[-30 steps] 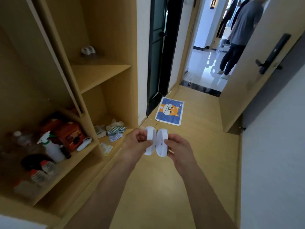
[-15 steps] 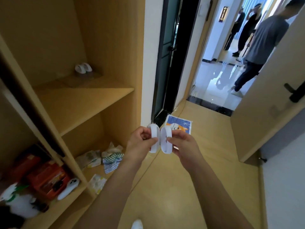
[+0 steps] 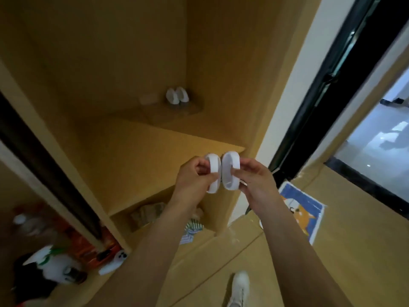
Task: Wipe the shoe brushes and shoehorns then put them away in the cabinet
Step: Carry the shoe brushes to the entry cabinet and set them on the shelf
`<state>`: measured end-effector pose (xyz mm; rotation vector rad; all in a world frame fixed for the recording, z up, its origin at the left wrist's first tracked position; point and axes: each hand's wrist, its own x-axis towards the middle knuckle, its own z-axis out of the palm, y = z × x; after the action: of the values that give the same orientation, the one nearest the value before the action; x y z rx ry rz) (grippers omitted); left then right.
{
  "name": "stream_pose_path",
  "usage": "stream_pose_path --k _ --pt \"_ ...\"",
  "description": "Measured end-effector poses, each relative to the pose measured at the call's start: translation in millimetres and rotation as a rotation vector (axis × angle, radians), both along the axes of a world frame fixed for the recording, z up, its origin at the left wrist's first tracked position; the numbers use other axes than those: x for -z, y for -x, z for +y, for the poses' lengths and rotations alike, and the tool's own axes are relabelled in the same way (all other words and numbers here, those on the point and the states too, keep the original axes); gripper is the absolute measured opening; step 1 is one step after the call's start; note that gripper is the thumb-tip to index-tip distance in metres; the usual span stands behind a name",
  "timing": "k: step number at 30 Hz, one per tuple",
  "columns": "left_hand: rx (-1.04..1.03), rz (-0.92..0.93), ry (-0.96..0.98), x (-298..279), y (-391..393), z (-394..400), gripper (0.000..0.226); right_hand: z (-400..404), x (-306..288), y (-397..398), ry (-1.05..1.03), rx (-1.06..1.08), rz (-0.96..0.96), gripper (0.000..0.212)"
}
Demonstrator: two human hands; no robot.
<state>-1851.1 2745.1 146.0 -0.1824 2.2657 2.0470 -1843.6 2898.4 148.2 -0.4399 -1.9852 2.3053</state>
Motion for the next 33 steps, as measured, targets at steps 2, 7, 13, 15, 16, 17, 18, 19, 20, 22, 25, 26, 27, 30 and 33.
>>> stream_pose_path --k 2,7,13,15,16,17,18,19,20,22,25,26,27,30,33 --pt "-0.086 -0.006 0.009 2 27 -7 0.017 -6 3 40 0.017 -0.086 -0.010 0.026" --pt "-0.305 -0.032 0.038 -3 100 -13 0.017 -17 5 140 0.024 -0.302 -0.035 0.024" --pt "-0.515 -0.063 -0.007 -27 176 -10 0.017 -26 -18 245 0.010 -0.479 -0.097 0.025" --pt "-0.591 -0.078 0.000 -34 197 -15 0.019 -36 -23 277 0.000 -0.507 -0.100 0.022" --pt "-0.622 -0.090 -0.003 -36 207 -18 0.019 -42 -25 292 -0.019 -0.519 -0.097 0.020" --pt "-0.645 -0.108 -0.006 -39 215 -22 0.019 -49 -27 307 -0.050 -0.533 -0.091 0.020" --pt "-0.661 -0.125 -0.005 -41 224 -26 0.019 -56 -28 322 -0.079 -0.552 -0.083 0.020" --pt "-0.675 -0.143 -0.001 -43 233 -31 0.020 -63 -30 337 -0.119 -0.574 -0.073 0.019" --pt "-0.687 -0.156 0.004 -46 242 -36 0.022 -71 -32 351 -0.164 -0.592 -0.063 0.018" --pt "-0.698 -0.161 0.026 -51 263 -48 0.026 -86 -38 377 -0.242 -0.605 -0.040 0.023" --pt "-0.690 -0.156 0.105 -57 296 -69 0.022 -108 -46 409 -0.307 -0.596 -0.037 0.027" --pt "-0.681 -0.165 0.143 -59 309 -76 0.022 -116 -48 418 -0.313 -0.587 -0.043 0.028" --pt "-0.672 -0.176 0.179 -61 322 -83 0.023 -123 -49 427 -0.315 -0.579 -0.040 0.028" --pt "-0.670 -0.214 0.219 -64 360 -103 0.031 -141 -52 451 -0.413 -0.589 -0.039 0.022" --pt "-0.666 -0.236 0.100 -58 391 -121 0.041 -159 -51 477 -0.507 -0.653 -0.071 0.021"
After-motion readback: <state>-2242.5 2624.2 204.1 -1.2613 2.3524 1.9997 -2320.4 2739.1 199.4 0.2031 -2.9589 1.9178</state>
